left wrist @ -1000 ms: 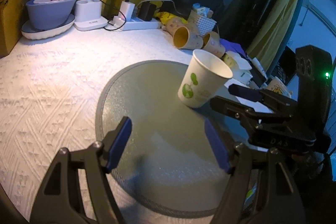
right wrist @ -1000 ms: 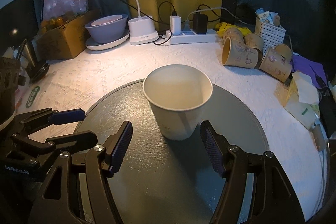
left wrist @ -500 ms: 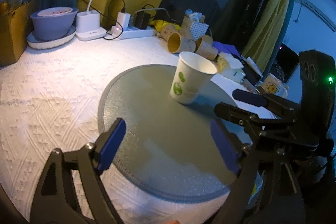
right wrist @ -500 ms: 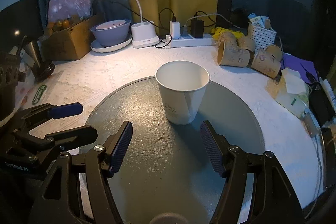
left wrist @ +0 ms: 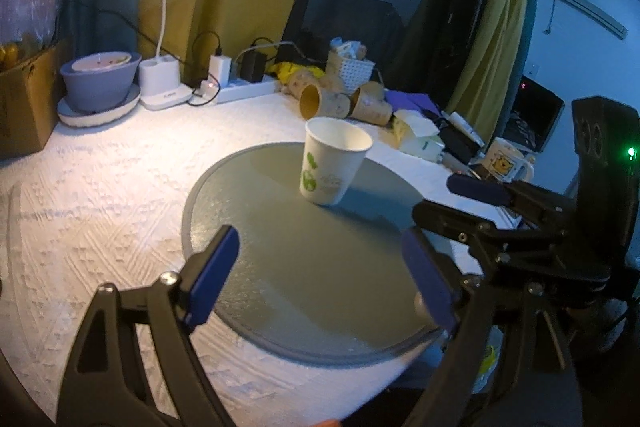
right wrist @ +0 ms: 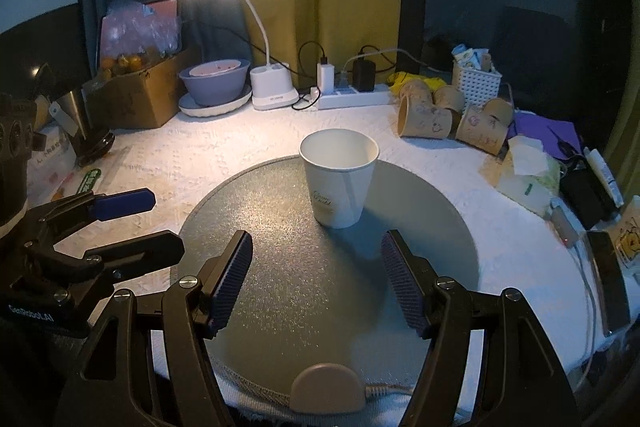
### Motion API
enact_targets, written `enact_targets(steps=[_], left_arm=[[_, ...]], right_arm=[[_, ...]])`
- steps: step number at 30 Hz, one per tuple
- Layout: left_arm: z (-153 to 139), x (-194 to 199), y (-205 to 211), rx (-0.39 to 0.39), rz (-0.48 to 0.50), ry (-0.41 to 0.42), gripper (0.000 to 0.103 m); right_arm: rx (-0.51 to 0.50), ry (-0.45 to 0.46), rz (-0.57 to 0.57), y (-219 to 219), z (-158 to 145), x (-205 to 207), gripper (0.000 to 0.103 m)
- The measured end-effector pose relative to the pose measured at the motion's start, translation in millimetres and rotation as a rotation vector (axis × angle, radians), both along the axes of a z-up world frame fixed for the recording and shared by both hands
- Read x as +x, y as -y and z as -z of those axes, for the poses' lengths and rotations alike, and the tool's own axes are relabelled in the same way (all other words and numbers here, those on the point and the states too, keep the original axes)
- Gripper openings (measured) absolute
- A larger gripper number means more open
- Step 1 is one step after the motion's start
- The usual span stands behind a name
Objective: Flip cup upright
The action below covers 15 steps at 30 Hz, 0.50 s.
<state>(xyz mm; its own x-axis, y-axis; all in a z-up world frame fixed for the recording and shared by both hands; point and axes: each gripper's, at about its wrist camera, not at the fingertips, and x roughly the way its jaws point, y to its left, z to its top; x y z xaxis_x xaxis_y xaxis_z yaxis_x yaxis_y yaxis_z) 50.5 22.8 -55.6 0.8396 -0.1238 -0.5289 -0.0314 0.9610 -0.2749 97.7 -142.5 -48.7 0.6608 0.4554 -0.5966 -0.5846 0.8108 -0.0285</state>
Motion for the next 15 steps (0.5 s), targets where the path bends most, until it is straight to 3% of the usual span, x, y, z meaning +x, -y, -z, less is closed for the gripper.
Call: enact_targets(steps=[15], left_arm=[[-33.8,-27.1,20.9,0.081,-0.004,0.098,0.085]], right_arm=[[0.040,0.096,0.021,22.5,-29.2,-36.5,0.070]])
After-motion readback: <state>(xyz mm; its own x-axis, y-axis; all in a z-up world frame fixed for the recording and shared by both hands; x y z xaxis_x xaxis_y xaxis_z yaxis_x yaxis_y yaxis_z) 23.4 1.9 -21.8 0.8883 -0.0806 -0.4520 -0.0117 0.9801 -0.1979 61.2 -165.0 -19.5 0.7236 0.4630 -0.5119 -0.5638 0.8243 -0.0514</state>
